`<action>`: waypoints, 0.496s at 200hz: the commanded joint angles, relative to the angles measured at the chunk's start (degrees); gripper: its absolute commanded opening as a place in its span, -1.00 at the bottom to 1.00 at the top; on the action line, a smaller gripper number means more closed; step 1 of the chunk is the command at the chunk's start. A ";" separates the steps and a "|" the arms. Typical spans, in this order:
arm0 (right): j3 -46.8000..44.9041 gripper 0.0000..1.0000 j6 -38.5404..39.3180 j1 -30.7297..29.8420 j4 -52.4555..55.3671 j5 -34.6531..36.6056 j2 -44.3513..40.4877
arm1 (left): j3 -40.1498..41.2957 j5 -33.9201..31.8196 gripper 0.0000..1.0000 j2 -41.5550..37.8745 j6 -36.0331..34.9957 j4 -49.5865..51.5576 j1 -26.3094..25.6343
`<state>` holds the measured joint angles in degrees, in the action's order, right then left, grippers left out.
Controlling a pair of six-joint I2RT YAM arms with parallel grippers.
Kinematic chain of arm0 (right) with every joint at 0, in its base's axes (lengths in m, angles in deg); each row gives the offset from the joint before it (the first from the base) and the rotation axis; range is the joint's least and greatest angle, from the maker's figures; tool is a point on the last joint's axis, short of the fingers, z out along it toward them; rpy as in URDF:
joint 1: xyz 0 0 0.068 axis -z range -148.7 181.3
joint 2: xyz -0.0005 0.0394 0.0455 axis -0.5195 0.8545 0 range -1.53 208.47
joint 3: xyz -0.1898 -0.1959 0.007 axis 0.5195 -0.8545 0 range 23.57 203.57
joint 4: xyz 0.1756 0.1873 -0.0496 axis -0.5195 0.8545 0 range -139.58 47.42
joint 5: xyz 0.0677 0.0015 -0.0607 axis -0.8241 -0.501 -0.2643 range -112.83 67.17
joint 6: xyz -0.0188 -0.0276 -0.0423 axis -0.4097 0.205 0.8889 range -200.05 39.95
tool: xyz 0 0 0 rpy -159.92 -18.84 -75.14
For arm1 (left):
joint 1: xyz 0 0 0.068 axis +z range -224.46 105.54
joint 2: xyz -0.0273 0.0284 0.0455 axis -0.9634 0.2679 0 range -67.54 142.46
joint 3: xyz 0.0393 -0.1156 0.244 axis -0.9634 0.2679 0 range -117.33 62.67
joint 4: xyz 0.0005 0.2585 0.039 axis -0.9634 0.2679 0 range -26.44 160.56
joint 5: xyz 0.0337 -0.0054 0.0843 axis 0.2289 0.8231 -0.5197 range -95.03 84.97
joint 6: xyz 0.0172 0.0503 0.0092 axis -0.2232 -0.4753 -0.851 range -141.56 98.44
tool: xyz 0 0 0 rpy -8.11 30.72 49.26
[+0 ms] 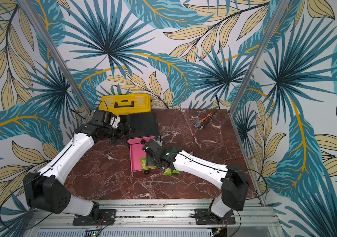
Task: Take the cookies out of the drawer
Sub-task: Pick up the cookie from the drawer.
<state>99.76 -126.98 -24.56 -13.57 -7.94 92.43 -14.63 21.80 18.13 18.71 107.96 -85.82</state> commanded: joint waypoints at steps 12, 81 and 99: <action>4.75 0.39 -3.18 -1.67 -0.37 3.41 8.03 | -2.42 4.08 1.00 2.41 -3.77 -0.45 0.59; 8.58 0.35 -3.25 -1.91 -1.78 3.48 17.81 | -4.00 6.01 1.00 5.51 -6.15 1.31 0.68; 9.06 0.33 -3.86 -2.02 -2.50 2.71 18.74 | -4.09 5.08 1.00 5.83 -6.44 2.00 0.65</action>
<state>107.21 -129.63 -26.24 -15.25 -5.71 110.06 -16.84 24.64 21.93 14.56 110.56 -84.57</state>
